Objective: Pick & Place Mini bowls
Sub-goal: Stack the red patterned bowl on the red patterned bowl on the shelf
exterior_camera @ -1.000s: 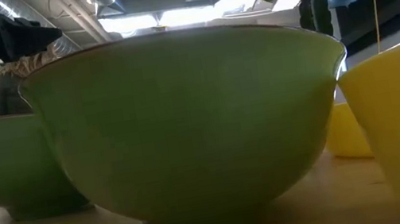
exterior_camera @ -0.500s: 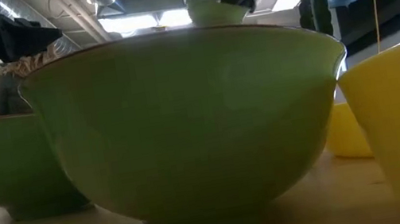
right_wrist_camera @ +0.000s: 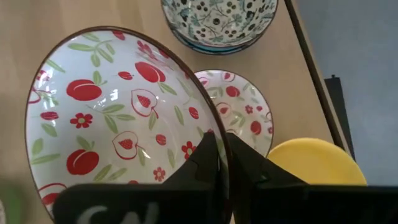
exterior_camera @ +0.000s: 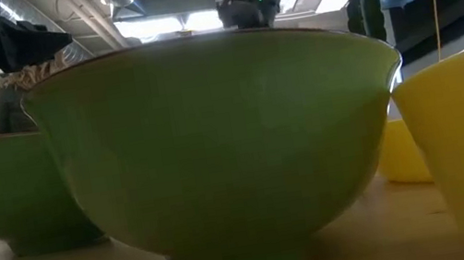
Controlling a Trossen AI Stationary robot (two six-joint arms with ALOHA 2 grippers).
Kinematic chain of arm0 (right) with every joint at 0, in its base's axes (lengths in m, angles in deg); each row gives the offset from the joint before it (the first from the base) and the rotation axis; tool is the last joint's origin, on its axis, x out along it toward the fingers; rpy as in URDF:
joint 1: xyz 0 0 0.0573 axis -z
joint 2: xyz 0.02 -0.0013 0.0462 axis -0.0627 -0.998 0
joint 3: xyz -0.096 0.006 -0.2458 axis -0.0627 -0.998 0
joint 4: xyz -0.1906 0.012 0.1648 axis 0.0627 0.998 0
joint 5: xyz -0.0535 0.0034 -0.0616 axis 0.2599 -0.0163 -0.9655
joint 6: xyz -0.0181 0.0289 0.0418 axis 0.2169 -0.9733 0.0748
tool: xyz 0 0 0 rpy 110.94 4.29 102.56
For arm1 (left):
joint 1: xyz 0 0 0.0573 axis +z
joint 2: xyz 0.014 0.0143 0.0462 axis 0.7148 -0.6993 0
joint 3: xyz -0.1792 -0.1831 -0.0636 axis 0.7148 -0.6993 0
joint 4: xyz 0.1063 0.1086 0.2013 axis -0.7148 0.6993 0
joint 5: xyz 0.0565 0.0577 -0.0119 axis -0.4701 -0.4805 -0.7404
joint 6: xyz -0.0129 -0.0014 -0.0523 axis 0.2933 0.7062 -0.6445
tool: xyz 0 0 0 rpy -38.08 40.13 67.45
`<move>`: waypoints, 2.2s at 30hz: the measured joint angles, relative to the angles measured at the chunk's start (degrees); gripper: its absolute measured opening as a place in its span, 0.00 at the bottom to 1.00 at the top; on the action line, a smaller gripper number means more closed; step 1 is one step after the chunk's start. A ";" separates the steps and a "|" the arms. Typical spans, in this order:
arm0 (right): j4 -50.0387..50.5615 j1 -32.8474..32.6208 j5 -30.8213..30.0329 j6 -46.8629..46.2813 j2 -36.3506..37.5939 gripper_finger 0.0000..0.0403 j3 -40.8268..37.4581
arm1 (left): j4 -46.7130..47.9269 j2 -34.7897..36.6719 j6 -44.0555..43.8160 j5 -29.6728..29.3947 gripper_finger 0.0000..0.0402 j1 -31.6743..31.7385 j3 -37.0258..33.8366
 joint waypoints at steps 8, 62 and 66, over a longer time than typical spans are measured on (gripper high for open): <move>0.30 3.62 2.01 1.11 -4.97 0.04 1.29 | 0.02 0.00 0.02 -0.01 0.01 0.00 0.00; -5.09 6.30 0.79 -0.84 -12.47 0.04 -0.37 | 0.01 0.02 0.04 0.00 0.01 0.01 0.00; -5.20 6.32 0.86 -0.84 -12.93 0.04 -0.35 | 0.01 0.01 0.03 0.00 0.01 -0.01 0.00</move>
